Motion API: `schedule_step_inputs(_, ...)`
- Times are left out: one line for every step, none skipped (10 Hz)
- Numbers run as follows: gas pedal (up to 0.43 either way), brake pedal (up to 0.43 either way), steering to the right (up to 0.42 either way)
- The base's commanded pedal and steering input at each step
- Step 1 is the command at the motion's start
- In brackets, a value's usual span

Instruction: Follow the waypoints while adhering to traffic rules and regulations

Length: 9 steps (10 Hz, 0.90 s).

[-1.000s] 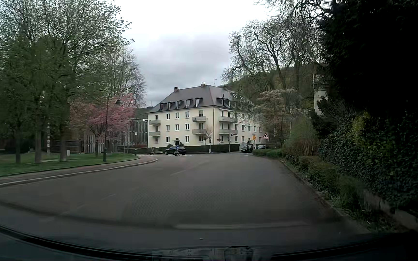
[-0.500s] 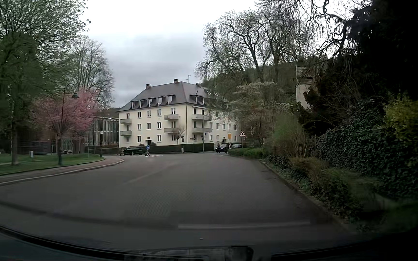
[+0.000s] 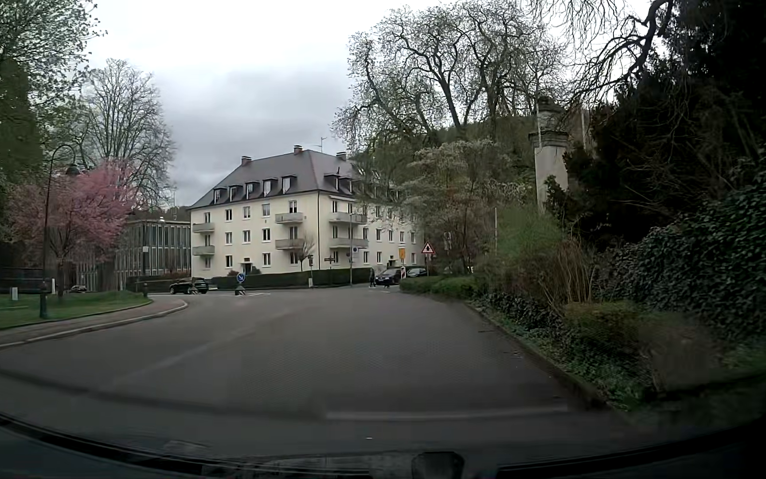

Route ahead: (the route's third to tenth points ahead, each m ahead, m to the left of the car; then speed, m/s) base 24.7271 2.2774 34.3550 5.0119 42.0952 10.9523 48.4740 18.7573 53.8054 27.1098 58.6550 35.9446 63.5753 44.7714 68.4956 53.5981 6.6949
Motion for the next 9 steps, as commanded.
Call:
schedule_step_inputs(0.118, 0.0, 0.014)
schedule_step_inputs(0.118, 0.0, 0.014)
schedule_step_inputs(0.118, 0.0, 0.013)
schedule_step_inputs(0.118, 0.0, 0.013)
schedule_step_inputs(0.118, 0.0, 0.013)
schedule_step_inputs(0.118, 0.0, 0.01)
schedule_step_inputs(0.118, 0.0, 0.007)
schedule_step_inputs(0.118, 0.0, 0.006)
schedule_step_inputs(0.118, 0.0, 0.006)
